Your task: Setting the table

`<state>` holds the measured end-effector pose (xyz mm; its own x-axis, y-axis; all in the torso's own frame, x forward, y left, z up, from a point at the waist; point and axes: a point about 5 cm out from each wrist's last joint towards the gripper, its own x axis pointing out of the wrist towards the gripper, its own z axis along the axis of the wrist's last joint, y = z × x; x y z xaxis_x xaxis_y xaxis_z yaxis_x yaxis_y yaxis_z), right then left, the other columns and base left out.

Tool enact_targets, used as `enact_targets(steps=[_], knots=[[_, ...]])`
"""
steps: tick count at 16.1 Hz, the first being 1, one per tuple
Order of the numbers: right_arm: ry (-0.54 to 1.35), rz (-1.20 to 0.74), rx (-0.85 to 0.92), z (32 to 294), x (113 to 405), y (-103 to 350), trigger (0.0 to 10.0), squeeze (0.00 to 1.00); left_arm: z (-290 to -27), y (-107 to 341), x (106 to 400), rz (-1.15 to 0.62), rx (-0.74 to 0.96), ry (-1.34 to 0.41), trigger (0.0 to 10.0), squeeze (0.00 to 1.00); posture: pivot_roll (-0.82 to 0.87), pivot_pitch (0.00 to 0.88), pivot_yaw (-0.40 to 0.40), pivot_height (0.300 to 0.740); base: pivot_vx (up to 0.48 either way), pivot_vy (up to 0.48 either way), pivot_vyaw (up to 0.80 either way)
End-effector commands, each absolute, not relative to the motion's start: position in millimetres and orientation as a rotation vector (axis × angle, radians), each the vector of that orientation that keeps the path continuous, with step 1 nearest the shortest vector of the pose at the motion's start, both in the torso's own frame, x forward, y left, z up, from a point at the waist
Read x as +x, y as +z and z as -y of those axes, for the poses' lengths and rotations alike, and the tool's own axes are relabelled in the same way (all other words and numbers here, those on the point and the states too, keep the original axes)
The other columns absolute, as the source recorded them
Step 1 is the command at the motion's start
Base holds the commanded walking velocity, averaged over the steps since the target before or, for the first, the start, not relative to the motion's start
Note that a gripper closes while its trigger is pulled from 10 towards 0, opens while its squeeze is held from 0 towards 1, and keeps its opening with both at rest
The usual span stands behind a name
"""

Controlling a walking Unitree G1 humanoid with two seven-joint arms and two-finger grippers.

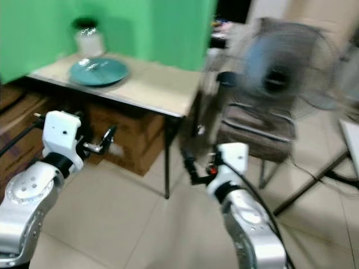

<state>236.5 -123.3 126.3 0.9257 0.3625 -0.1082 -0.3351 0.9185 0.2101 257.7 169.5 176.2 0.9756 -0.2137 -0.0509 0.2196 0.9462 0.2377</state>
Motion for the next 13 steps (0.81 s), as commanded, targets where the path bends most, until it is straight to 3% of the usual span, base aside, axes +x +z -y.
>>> enact_targets(steps=[1, 2, 10, 13], knots=[[0.340, -0.127, 0.176, 129.5, 238.1, 129.9, 10.0, 1.00, -165.1, 178.1, 258.3, -0.017, 0.242, -0.235, 10.0, 0.00, 0.10, 0.000, -0.036, 0.740, 0.319, 0.000, 0.80], [0.339, -0.125, 0.178, 129.5, 238.3, 130.2, 10.0, 1.00, -165.0, 178.0, 258.1, -0.018, 0.243, -0.235, 10.0, 0.00, 0.10, 0.000, -0.036, 0.740, 0.326, 0.000, 0.80], [0.346, -0.119, 0.182, 130.2, 236.8, 130.6, 10.0, 1.00, -167.7, 174.3, 254.5, -0.030, 0.239, -0.228, 10.0, 0.00, 0.10, 0.000, -0.043, 0.740, 0.323, 0.000, 0.00], [0.319, -0.116, 0.183, 133.1, 237.4, 129.9, 10.0, 1.00, -170.9, 171.9, 251.3, -0.036, 0.235, -0.224, 10.0, 0.00, 0.11, 0.000, -0.046, 0.740, 0.325, 0.000, 0.80]])
